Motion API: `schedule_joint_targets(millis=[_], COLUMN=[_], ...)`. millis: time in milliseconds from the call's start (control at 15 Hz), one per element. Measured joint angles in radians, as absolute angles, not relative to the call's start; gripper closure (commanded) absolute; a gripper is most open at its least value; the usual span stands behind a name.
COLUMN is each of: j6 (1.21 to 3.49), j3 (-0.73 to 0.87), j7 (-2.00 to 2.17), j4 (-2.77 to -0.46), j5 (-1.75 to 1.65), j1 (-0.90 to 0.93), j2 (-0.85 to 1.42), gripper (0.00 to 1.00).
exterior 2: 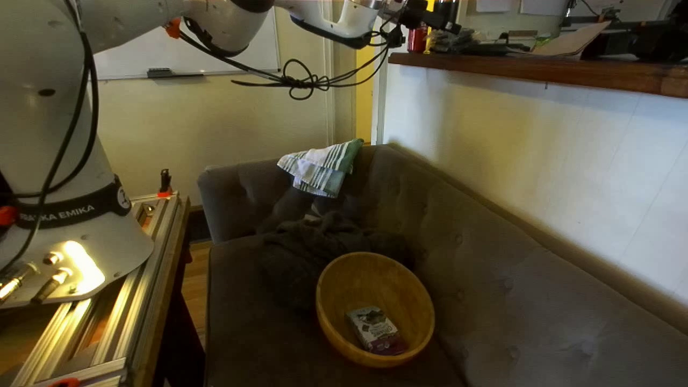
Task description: Remove the black remote from the top counter and put it in the wooden bowl
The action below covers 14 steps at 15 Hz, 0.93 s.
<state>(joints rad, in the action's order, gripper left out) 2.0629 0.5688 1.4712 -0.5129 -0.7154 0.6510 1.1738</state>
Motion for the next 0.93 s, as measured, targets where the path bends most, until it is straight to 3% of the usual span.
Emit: schedule_joint_targets(millis=[933], j6=[1.963], j3=[0.614], j7=[1.5], j4=[-0.518], j5=[-0.716], j1=[0.674], j2=[1.237], gripper=[0.0])
